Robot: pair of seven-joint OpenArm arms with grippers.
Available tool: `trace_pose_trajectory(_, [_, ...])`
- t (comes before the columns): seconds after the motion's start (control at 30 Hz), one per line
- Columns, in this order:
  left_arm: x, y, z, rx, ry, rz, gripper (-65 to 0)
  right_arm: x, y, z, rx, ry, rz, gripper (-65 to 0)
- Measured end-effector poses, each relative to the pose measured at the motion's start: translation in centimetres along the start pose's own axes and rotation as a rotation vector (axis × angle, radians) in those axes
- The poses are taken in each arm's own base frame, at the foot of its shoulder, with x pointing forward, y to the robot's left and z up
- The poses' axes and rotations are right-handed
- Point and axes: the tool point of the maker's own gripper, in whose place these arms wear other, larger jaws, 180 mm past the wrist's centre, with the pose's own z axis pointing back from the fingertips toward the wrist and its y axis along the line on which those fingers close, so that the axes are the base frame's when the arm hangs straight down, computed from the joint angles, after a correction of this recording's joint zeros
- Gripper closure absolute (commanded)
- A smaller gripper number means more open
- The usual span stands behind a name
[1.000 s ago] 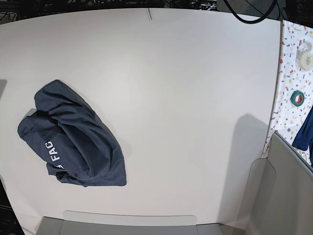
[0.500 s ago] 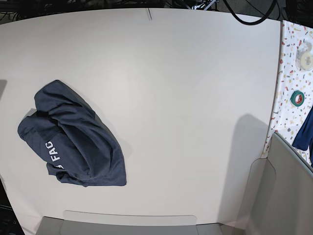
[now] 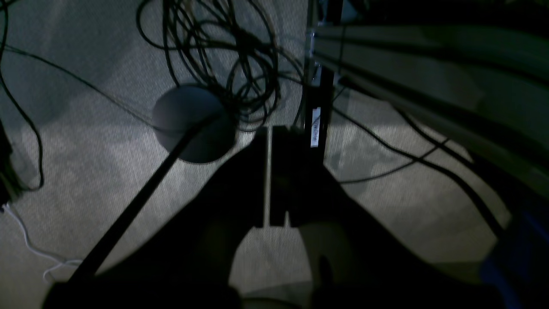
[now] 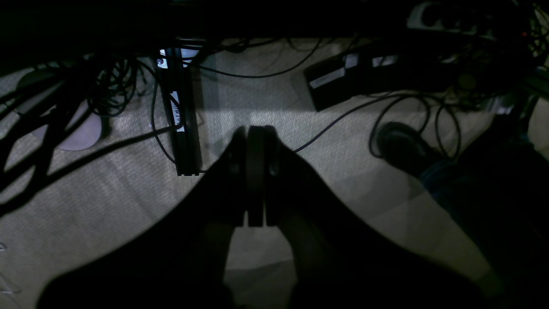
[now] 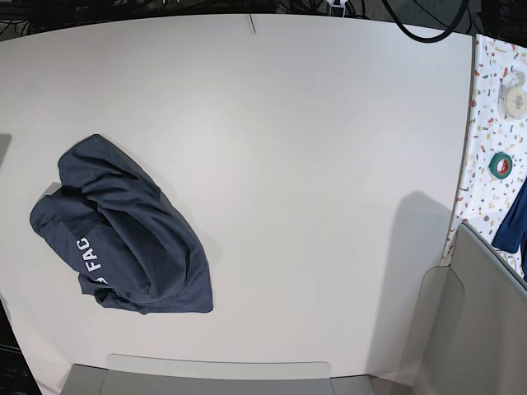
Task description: Layout the t-shirt on the table in an organized manner, then fold the t-shirt properly
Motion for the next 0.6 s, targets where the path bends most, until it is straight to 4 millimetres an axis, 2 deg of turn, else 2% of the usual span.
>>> trace_pose_trajectory(0.17, [0.9, 1.3, 1.2, 0.018, -0.055, -0.019, 0.0, 0.9, -0.9, 1.5, -0.016, -0.063, 0.008, -0.2])
trace_pose_trajectory(0.37, [2.5, 3.6, 4.0, 0.050, -0.101, -0.066, 0.0, 1.8, -1.8, 4.6, -0.025, -0.149, 0.030, -0.2])
trace_pose_trajectory(0.5, [3.5, 3.9, 6.0, 0.055, -0.131, -0.090, 0.0, 3.2, -2.3, 6.3, -0.031, -0.212, 0.047, -0.2])
trace_pose_trajectory(0.6, [4.1, 3.8, 7.1, 0.053, -0.153, -0.095, 0.0, 3.4, -2.4, 7.4, -0.031, -0.231, 0.050, -0.2])
